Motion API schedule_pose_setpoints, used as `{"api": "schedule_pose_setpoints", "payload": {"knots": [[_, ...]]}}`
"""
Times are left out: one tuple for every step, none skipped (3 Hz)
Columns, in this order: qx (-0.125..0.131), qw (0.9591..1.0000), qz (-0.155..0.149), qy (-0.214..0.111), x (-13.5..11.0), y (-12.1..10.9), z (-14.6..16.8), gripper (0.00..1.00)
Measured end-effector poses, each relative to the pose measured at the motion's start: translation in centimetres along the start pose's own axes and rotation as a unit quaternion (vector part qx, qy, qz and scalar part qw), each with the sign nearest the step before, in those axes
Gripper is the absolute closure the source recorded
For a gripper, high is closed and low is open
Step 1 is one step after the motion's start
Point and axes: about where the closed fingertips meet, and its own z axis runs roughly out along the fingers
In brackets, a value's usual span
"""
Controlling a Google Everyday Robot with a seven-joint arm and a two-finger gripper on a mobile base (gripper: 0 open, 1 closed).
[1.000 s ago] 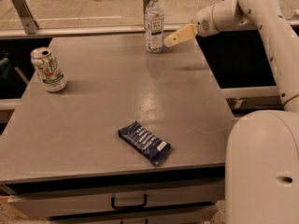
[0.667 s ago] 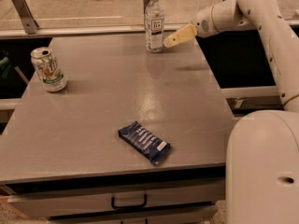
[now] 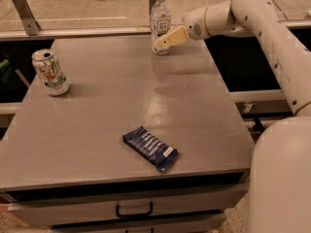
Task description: Knock blue plastic bottle over
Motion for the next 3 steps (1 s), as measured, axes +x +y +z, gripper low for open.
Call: {"api": "schedule_pose_setpoints", "payload": {"knots": [[0.059,0.9971,-0.046,-0.016,-0.8,-1.8,1.3,0.00],[0.106,0.9923,-0.061,-0.020,-0.5,-4.3,0.7,0.00],[0.110,0.9925,-0.028,-0.046,-0.7,-5.0,1.2,0.00]]}}
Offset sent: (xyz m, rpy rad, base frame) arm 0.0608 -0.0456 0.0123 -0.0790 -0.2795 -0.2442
